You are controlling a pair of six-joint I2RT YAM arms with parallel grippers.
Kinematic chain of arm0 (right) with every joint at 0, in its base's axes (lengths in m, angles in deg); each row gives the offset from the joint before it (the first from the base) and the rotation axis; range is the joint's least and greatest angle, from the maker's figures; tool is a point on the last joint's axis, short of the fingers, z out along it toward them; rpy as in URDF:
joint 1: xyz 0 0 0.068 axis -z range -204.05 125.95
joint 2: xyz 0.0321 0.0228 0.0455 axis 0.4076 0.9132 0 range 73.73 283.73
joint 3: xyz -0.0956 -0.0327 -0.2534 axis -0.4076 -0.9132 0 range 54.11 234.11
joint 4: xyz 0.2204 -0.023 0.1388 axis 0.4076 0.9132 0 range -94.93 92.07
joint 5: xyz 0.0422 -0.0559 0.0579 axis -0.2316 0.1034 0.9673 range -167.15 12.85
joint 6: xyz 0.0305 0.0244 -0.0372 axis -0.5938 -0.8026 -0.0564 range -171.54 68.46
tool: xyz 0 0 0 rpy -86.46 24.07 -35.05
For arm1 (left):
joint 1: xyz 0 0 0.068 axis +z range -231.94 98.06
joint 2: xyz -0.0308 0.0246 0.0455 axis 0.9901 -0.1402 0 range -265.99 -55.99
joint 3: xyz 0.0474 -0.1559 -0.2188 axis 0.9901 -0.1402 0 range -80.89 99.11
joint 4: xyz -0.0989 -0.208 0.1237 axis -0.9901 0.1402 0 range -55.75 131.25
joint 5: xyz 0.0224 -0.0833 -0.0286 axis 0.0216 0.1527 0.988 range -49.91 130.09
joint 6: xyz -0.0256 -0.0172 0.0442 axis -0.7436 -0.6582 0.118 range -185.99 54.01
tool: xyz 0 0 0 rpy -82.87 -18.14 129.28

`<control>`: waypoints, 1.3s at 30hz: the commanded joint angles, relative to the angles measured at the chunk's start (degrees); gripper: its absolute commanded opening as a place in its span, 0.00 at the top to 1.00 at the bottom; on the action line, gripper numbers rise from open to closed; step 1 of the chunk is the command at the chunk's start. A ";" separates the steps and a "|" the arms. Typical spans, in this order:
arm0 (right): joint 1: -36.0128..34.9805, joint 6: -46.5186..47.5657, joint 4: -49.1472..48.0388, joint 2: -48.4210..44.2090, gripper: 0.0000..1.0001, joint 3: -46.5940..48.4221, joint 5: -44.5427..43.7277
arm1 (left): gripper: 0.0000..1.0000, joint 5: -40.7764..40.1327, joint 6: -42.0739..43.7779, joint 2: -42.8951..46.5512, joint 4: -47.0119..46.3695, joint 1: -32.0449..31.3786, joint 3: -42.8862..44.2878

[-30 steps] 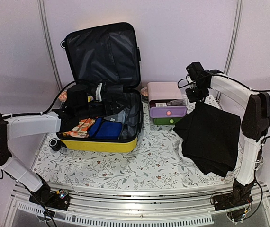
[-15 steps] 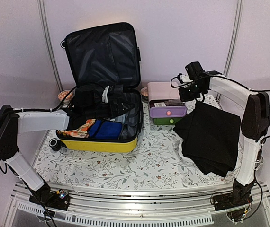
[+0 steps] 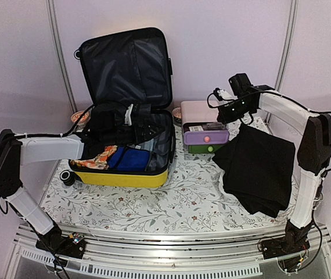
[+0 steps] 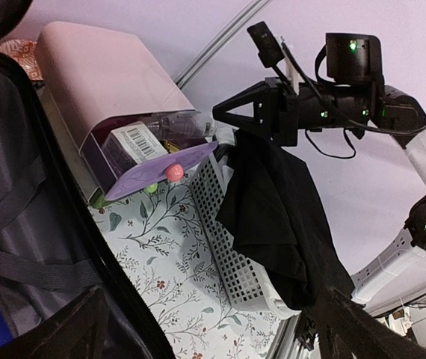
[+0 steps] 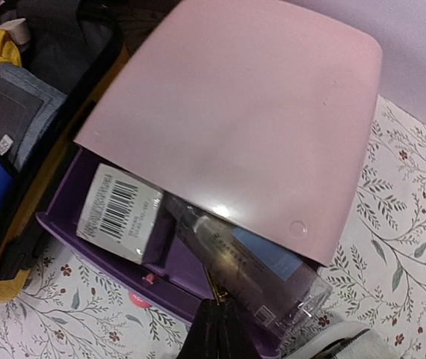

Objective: Open, take out, and arrange the luggage
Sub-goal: Adjust the makeup in the drawer, then close the drawer in the storage box.

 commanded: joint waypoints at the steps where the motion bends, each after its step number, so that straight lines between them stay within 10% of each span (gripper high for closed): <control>1: -0.36 5.26 4.43 2.26 0.97 7.76 7.36 | 0.02 0.63 0.51 0.96 -0.46 0.11 0.05; 7: -1.04 8.63 7.40 4.43 0.89 10.43 -2.88 | 0.02 -0.31 1.30 -0.31 1.95 -0.39 1.43; 11: -1.03 10.91 7.86 4.36 0.50 9.39 -10.20 | 0.02 -2.13 3.23 -1.76 5.06 -1.86 3.71; 17: -1.07 18.22 9.11 5.57 0.36 8.62 -13.30 | 0.02 -6.98 7.63 -4.36 10.93 -4.76 8.62; 39: -0.76 18.38 14.47 13.84 0.45 16.50 -10.22 | 0.02 -10.17 10.78 -7.97 15.94 -6.88 13.56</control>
